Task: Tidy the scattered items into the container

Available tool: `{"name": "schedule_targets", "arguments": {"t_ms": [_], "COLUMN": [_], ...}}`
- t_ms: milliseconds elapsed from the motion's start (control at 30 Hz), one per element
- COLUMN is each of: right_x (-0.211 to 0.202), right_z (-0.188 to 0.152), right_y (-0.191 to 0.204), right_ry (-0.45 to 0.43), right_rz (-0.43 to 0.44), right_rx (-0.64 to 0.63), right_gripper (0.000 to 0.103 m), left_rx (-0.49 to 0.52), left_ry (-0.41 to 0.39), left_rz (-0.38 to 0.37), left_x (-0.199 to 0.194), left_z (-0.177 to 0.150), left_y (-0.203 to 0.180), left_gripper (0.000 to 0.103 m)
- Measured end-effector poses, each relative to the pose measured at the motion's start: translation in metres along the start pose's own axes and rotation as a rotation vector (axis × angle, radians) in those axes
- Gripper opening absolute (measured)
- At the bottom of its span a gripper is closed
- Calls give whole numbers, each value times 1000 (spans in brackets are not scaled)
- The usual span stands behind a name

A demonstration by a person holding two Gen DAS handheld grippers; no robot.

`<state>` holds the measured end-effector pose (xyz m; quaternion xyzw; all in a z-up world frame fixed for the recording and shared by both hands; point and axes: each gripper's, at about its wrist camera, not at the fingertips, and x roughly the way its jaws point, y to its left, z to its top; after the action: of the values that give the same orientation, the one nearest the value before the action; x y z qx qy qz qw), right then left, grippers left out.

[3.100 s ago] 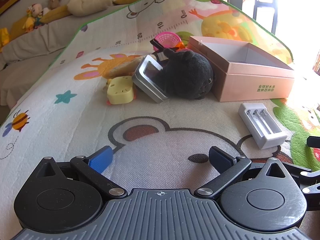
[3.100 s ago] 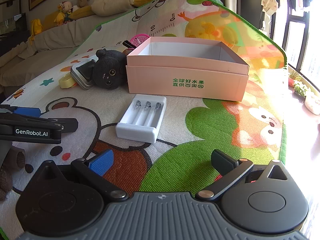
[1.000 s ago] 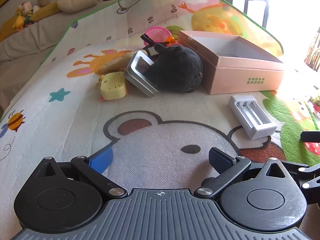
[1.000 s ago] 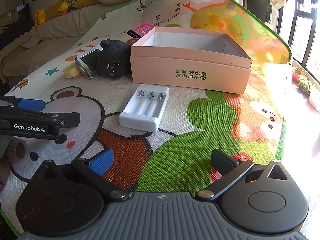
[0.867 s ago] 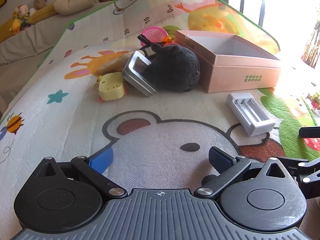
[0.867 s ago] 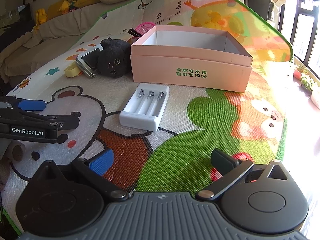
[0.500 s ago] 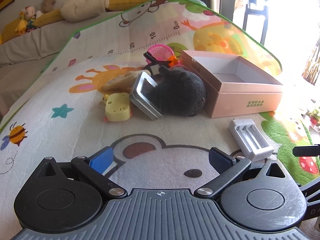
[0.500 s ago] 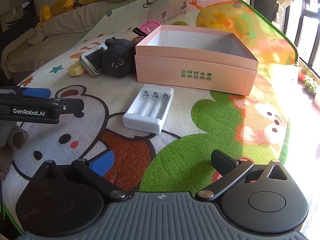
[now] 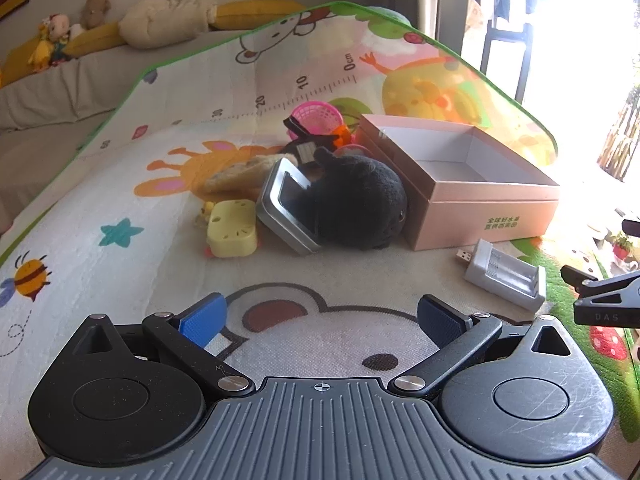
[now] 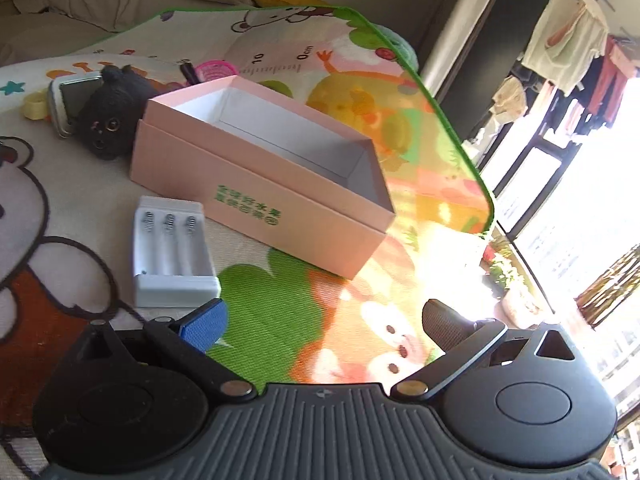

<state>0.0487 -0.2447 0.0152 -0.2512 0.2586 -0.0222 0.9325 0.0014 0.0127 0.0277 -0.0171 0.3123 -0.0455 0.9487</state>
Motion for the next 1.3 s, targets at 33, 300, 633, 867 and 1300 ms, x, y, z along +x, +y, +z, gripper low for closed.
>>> {"name": "schedule_targets", "arguments": {"t_ms": [33,300,633,867,1300], "right_x": [-2,-5,12,8,33], "right_z": [1,22,4,18,25], "right_y": [-10,11,-3,-10,14], "right_ry": [-4,33,9,11,122], "right_rz": [29,417,60,377,467], "right_rx": [58,238,67,275,264], "right_gripper": [103,102,90,103,81], "left_rx": [2,10,-26,13,34], "left_ry": [3,15,21,13,-39], "left_rz": [-1,11,18,3,125], "left_x": [1,0,4,4,24], "left_z": [0,0,-3,-6,23], "left_y": [-1,-3,8,-1,30], "left_gripper": [103,103,103,103,103]}}
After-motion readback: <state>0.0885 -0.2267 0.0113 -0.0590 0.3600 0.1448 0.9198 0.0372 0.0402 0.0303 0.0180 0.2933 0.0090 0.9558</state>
